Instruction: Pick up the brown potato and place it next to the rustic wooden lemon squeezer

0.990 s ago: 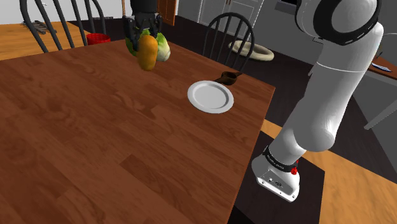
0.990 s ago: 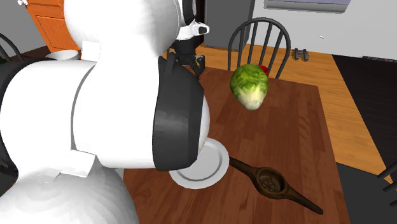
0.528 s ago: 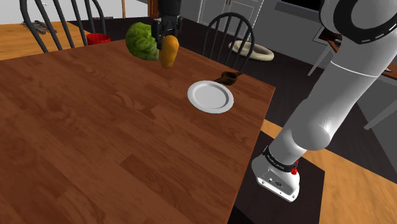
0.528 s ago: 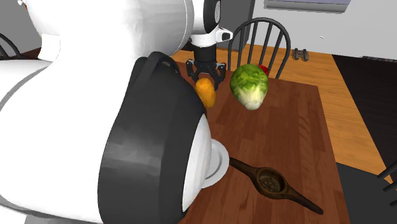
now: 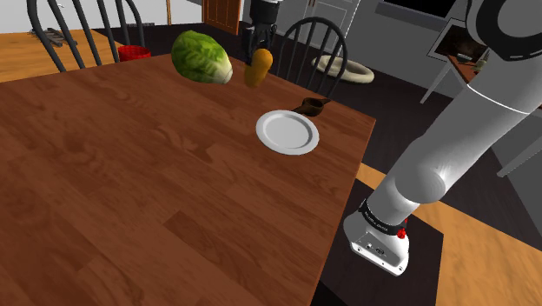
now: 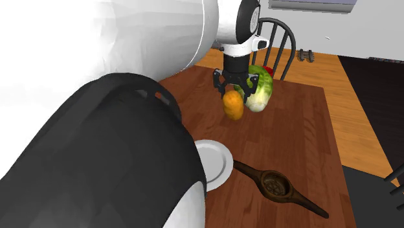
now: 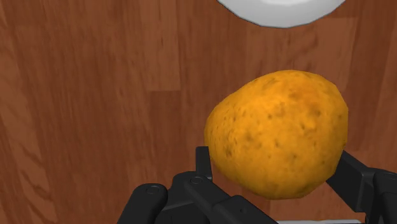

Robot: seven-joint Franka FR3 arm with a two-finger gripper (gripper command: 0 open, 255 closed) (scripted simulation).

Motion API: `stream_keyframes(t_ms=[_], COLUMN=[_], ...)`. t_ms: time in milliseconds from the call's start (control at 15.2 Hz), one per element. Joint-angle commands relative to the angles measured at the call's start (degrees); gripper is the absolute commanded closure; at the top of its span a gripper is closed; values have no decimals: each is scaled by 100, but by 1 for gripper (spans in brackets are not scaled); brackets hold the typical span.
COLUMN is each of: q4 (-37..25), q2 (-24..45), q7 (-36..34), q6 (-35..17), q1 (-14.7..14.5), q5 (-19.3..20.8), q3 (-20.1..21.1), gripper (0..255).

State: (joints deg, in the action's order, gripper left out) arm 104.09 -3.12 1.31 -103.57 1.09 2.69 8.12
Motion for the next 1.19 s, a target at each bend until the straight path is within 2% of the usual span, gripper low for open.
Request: stream_keyframes(t_ms=[0, 66, 1122], q4=[135, 216, 1302], q2=[-129, -198, -64], q7=[295, 484, 419], q6=[-22, -42, -1260], q1=[131, 216, 214], q5=[-23, -31, 3], q3=[-150, -252, -252], gripper=[255, 255, 255])
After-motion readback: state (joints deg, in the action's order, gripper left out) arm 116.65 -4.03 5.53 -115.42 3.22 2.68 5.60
